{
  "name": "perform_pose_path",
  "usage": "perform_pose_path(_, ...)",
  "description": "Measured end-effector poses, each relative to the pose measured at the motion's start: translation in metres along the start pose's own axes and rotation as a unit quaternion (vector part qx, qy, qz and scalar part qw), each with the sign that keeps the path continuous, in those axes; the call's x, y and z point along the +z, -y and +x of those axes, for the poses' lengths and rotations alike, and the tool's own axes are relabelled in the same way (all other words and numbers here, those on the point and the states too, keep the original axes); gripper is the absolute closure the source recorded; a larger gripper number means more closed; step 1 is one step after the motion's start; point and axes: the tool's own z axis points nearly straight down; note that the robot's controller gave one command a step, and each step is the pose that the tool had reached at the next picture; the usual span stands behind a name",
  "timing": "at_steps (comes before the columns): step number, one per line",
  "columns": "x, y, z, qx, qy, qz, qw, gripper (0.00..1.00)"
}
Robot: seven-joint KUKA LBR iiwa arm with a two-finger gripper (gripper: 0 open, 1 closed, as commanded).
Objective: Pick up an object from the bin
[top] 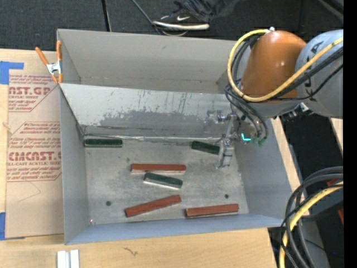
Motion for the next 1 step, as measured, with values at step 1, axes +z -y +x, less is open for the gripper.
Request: perform_pose_path(1, 0.1286, 0.0352, -0.0165, 0.078, 0.0030, -0.001, 0.9970, 0.00)
